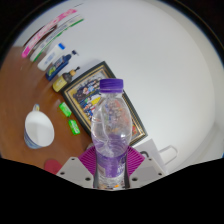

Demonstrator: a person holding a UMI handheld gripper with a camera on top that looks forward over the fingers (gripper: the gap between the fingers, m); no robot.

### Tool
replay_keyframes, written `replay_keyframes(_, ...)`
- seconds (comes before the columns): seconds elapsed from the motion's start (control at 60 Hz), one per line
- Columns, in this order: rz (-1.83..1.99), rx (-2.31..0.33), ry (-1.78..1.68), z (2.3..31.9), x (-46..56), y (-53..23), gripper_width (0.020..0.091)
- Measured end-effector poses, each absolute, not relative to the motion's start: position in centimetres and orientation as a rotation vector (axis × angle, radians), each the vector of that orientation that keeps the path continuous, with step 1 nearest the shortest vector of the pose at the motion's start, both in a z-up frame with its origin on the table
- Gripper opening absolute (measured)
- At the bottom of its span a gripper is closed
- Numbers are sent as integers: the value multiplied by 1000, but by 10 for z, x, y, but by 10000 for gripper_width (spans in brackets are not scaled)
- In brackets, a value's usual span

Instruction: Pour water

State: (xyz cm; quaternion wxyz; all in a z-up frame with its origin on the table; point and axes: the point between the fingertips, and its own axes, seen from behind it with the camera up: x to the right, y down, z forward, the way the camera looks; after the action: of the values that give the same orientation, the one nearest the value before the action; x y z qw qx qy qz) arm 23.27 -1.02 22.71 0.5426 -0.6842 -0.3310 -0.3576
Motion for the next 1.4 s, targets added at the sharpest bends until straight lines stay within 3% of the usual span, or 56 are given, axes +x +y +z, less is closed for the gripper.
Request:
replay_keyframes(0.117,-526,-1729,-543,219,226,-11,348)
replay_keyframes(0.283,-130,-1833,-277,174,223,-5,350)
replay_keyframes(0.633,120,-1926,-131,79,216,-6,359)
replay_keyframes(0.717,118,-1882,-150,81,214,-9,358)
replay_keyframes(0.867,104,-1899,-148,80,215,-10,501)
replay_keyframes(0.983,62,-1946,-146,84,218,-22,744)
replay_keyframes(1.067,33,-1996,-143,91,217,-42,859)
replay_keyframes(1.4,-92,-2179,-68,155,182,-201,853)
